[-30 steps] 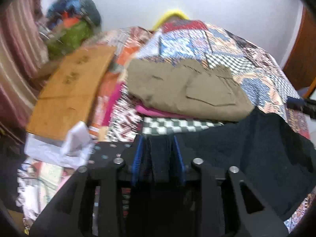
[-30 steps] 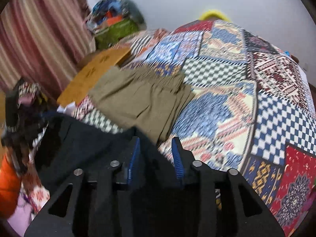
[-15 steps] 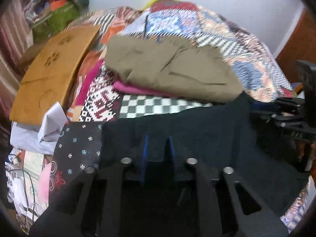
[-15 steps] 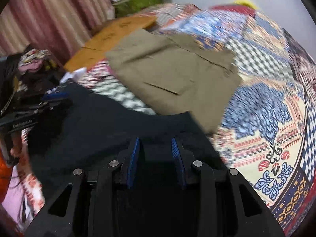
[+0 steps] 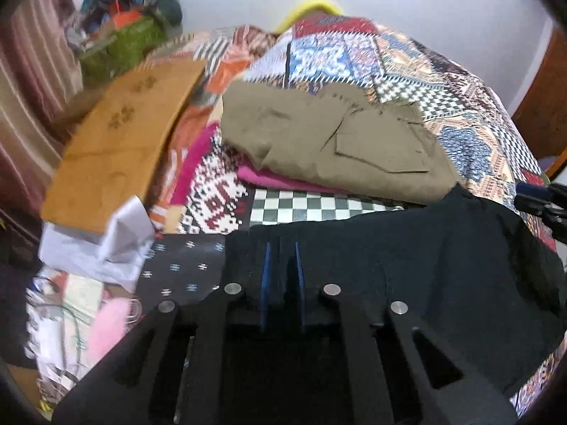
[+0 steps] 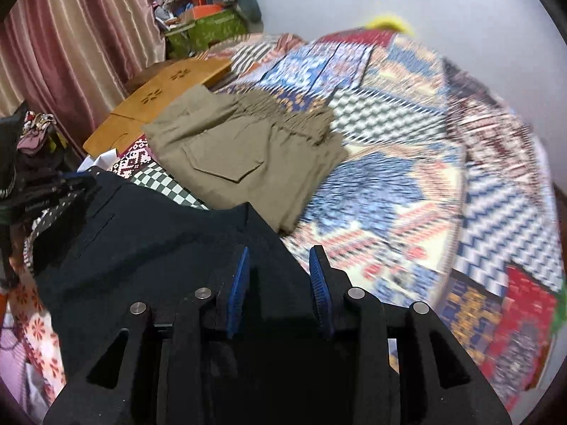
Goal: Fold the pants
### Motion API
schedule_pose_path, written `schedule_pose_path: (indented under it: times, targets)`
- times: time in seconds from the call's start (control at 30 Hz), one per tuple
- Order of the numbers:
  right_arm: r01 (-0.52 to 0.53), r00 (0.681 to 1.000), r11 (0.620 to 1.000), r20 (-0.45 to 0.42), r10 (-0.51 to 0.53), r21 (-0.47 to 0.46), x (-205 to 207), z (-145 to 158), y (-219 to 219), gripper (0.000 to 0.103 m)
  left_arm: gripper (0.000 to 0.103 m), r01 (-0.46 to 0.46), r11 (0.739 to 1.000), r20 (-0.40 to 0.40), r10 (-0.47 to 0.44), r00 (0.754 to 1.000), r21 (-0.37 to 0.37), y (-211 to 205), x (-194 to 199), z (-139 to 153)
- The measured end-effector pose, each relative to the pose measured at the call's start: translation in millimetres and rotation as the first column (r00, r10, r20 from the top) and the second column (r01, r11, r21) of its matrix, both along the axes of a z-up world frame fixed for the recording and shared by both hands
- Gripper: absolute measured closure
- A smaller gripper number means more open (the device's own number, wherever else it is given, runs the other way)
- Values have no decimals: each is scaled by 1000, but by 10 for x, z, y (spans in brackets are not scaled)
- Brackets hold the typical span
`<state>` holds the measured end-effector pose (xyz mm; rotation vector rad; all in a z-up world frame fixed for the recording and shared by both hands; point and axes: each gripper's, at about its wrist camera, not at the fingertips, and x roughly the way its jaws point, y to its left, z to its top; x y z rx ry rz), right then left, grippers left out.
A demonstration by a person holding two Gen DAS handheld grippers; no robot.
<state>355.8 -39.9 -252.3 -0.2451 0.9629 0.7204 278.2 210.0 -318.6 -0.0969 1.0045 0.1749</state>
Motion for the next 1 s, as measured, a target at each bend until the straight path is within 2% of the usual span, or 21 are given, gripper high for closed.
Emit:
schedule_pose_path:
  times: [0.07,0.17,0.23,0.3,0.43,0.57,0.73,0.87,1.0]
  targets:
    - [23,999,1000,33,-23,-3,-79,115,-165,63,88,13,1000,25,-12,1000,-16,-47,-99,146]
    - [74,995,997,73,-74,6,-277,291,-463,61,83,35,999,65,-34,997,-8,-184,-244,375]
    - [110,990,994,87,-112,25,-421,404,-690,61,71,54,999,100,-54,994,-4,-330,-362,538]
    - [153,982,988,109,-156,32,-596,523,-922,61,64,72,997,134,-71,988,-3,-465,-465,668]
    - [224,963,973,138,-229,52,-937,715,-1344,58,61,122,992,185,-118,976,-16,-832,-682,865]
    - [293,941,954,156,-300,70,-1315,836,-1801,57,60,182,983,201,-172,964,-35,-1206,-833,934]
    - [383,908,920,152,-392,84,-1724,863,-2315,56,50,256,965,212,-238,948,-60,-1724,-972,933]
    - [457,877,885,119,-466,92,-2001,764,-2675,54,50,314,947,192,-297,935,-63,-2119,-985,881]
    - [520,848,848,54,-527,102,-2162,523,-2930,53,47,373,924,162,-356,920,-85,-2560,-935,782]
